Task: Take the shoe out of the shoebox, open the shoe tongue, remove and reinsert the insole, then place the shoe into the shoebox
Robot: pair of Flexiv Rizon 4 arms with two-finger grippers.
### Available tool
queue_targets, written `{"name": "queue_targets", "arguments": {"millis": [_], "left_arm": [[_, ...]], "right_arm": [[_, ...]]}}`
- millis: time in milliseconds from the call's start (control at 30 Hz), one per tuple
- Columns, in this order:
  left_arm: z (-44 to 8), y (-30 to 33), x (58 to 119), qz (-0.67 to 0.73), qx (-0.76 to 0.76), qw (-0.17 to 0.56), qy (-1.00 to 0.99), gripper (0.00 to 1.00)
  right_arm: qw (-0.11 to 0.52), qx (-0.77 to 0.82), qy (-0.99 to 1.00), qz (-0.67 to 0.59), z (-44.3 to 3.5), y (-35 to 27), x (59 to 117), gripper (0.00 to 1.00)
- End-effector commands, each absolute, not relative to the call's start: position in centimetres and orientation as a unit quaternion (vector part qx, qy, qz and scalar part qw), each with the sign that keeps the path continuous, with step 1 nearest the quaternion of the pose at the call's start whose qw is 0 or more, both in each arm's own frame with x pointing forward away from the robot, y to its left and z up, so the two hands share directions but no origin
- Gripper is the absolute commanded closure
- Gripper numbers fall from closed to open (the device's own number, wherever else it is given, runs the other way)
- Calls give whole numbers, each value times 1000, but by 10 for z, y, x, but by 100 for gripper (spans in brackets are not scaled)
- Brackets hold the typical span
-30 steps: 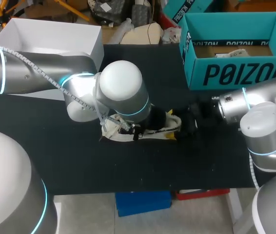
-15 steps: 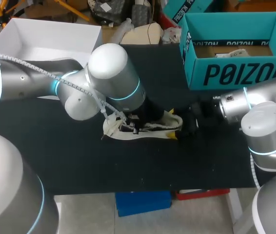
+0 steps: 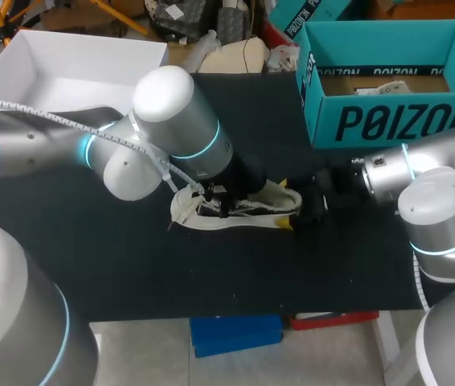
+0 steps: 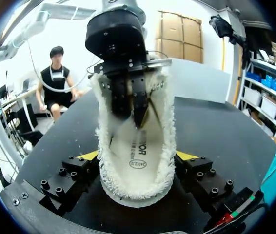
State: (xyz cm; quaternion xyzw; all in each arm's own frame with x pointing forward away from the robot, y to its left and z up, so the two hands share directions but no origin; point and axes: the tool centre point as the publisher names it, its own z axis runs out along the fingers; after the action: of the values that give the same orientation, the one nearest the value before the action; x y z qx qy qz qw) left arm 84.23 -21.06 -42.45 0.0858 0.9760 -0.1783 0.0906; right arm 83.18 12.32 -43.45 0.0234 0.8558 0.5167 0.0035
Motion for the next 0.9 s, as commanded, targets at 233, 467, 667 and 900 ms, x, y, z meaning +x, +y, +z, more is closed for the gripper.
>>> {"name": "queue_targets", "arguments": {"millis": [233,467,667,900], "left_arm": [[-418,-216,857,-219,81,76,969,100],[-408,-217,854,-238,78,66,966,100],[-399,-218,851,-245,79,65,964,100],[-388,-220,851,-248,84,72,962,100]], "right_arm": [[2,22,856,517,-437,126,829,100],[2,22,856,517,-437,126,829,100],[2,22,856,517,-437,126,829,100],[2,22,856,517,-437,126,829,100]]}}
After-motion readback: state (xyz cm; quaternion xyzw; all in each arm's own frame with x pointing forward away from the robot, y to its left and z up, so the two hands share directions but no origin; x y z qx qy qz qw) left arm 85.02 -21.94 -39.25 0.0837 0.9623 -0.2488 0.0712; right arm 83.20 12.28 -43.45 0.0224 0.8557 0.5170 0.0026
